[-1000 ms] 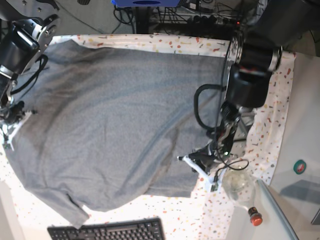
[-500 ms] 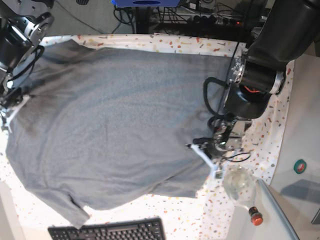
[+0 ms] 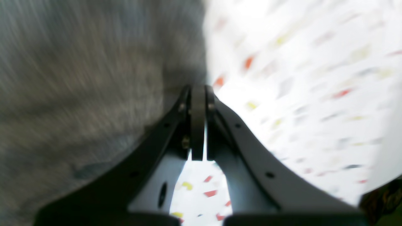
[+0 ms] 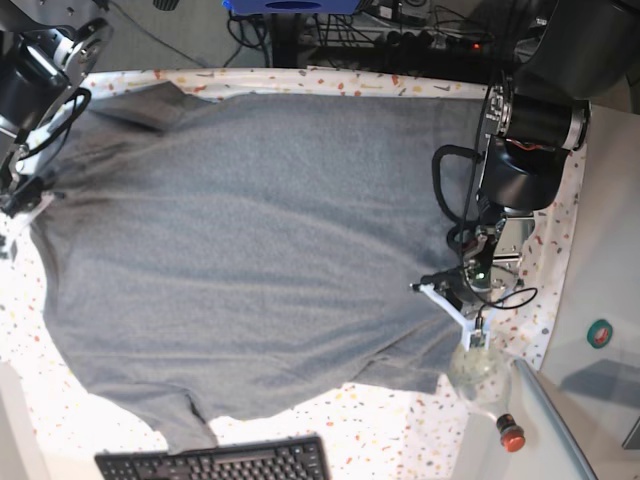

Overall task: Layout the t-shirt on the table in an organized manner, then fold the t-shirt properly
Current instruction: 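Grasp the shirt hem with the left gripper and pull it outward, then grasp the shirt corners with both grippers and stretch them apart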

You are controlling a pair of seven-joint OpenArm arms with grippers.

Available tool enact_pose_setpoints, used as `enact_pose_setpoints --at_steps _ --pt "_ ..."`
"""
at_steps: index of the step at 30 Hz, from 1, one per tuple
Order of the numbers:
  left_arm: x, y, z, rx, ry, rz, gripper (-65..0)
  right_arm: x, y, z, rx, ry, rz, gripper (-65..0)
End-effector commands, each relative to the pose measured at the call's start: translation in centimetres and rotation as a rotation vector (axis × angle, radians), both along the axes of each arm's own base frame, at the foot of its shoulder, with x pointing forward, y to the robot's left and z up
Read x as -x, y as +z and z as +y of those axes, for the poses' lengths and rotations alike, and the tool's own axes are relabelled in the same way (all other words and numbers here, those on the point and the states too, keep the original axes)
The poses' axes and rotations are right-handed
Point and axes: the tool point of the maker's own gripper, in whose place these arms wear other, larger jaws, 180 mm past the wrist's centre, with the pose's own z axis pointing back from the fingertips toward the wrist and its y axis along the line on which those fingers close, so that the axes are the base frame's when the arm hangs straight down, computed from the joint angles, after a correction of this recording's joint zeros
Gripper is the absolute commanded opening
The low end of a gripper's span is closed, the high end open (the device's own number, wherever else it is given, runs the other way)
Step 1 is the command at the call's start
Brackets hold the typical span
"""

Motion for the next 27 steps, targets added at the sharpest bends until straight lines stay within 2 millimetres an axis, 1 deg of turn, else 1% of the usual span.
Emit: enact_pose_setpoints --at_steps 1,2,3,5,6,8,9,11,14,15,16,17,20,21,22,23,25,26,27 --pt "-3.6 4.4 -0.7 0.017 -0.008 -0.132 -65.0 -1.5 2.7 -1.7 0.060 -0.009 -0.075 -65.0" --pt "-4.2 5.8 -0.8 0.034 0.000 -0.159 -65.0 -1.3 3.4 -2.0 0.087 -0.005 -0.086 -65.0" --pt "-4.1 6.9 -0.5 0.066 0.029 -0.180 -65.0 -1.1 4.1 -2.0 0.112 0.003 -0.099 -65.0" --pt "-3.4 8.7 0.4 0.147 0.096 -0.228 -65.0 -0.9 5.4 -1.9 0.146 0.007 -0.127 -65.0" --pt "-3.1 9.9 0.8 0.183 0.120 -0.259 -65.0 -0.3 5.6 -1.8 0.156 0.011 -0.129 -65.0" --pt "-1.4 11.7 2.2 0.239 0.162 -0.289 -65.0 0.7 5.9 -1.2 0.166 0.047 -0.123 -65.0" --pt "0.1 12.1 3.1 0.252 0.174 -0.287 -65.0 1.1 5.8 -0.7 0.163 0.059 -0.120 -65.0" --pt "2.6 12.6 3.7 0.273 0.152 -0.285 -65.0 2.3 5.7 -0.7 0.156 0.052 -0.113 -65.0" --pt "9.0 9.9 4.1 0.332 0.106 -0.215 -65.0 4.3 4.4 -0.1 0.087 0.031 -0.097 -65.0" --pt "10.9 8.9 4.3 0.348 0.094 -0.188 -65.0 4.7 4.3 -0.3 0.071 0.003 -0.110 -65.0" --pt "12.6 8.1 4.3 0.366 0.086 -0.163 -65.0 4.8 4.3 -0.3 0.050 -0.014 -0.130 -65.0" --pt "14.3 7.5 4.7 0.381 0.089 -0.147 -65.0 5.2 3.9 -0.3 0.025 -0.033 -0.141 -65.0" --pt "18.7 6.4 6.5 0.421 0.166 -0.114 -65.0 5.6 3.9 -0.5 0.003 -0.043 -0.160 -65.0" --pt "20.0 6.2 6.8 0.432 0.185 -0.104 -60.4 5.8 3.7 -0.5 0.002 -0.039 -0.152 -65.0" --pt "21.0 6.2 7.0 0.448 0.202 -0.099 -51.7 5.9 3.6 -0.5 0.003 -0.037 -0.149 -62.1" --pt "22.2 6.1 7.1 0.469 0.221 -0.090 -42.8 6.0 3.6 -0.4 0.002 -0.037 -0.148 -55.2" --pt "24.3 5.9 6.9 0.500 0.241 -0.068 -30.1 6.1 3.5 -0.4 0.002 -0.037 -0.146 -43.7" --pt "25.0 5.9 6.7 0.511 0.246 -0.061 -26.8 6.1 3.5 -0.4 0.002 -0.037 -0.146 -40.1" --pt "25.6 5.9 6.6 0.521 0.249 -0.053 -25.0 6.1 3.5 -0.4 0.002 -0.037 -0.146 -37.7"
